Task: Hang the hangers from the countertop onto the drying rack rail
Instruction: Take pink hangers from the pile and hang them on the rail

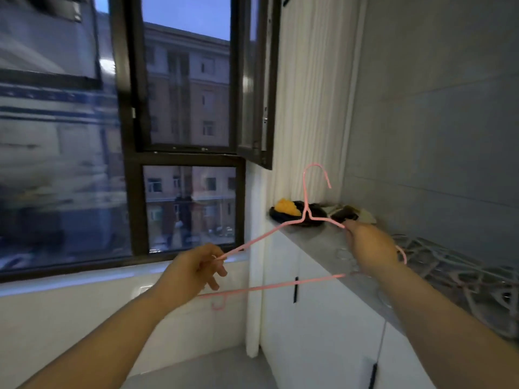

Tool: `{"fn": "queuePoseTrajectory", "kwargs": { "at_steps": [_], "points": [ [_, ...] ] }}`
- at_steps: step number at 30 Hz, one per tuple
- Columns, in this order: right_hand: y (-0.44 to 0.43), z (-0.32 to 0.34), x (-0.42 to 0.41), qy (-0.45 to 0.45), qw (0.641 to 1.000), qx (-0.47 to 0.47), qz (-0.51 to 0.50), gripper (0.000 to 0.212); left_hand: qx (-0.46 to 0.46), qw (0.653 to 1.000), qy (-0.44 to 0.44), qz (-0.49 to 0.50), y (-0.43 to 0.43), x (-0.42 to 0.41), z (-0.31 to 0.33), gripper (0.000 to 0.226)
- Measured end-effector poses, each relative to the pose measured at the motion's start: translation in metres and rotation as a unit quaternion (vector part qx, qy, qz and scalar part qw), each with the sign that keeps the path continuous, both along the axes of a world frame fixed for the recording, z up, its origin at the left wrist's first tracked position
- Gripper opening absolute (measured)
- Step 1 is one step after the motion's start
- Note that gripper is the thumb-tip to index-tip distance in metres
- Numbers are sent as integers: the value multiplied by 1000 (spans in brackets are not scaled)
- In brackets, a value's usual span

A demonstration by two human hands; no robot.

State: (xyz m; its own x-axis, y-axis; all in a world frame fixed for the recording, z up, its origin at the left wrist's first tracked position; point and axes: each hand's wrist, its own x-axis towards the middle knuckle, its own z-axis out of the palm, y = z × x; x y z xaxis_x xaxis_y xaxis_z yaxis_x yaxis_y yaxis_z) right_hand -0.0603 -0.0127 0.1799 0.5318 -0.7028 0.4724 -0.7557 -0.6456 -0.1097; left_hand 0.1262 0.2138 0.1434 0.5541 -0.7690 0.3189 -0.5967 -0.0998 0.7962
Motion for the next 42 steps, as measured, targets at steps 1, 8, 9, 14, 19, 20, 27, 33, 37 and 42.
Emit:
{"fn": "queuePoseTrajectory", "kwargs": {
  "at_steps": [1,8,9,14,19,20,27,33,37,42],
  "points": [
    [17,-2,19,9,999,6,30,30,15,1000,14,17,26,10,3,31],
    [174,-14,156,38,970,2,239,30,135,986,29,97,201,56,18,33],
    [199,-14,173,39,963,2,266,30,125,984,31,120,226,60,20,31],
    [319,-14,250,20,920,25,392,29,63,965,51,251,349,80,18,12],
    [428,-11,313,10,879,10,476,25,28,920,35,390,457,92,17,19],
    [451,-10,325,7,868,7,496,25,22,908,30,417,478,93,18,20],
    [603,5,403,-4,806,-22,591,29,-6,826,1,563,596,108,20,27],
    [718,27,472,-21,736,-13,676,30,-5,760,-31,649,686,144,42,28],
    [781,49,520,-32,691,-21,722,29,1,719,-35,694,742,173,58,26],
    [847,83,558,-72,661,-74,743,35,-39,670,-52,739,799,199,71,20]
  ]
}}
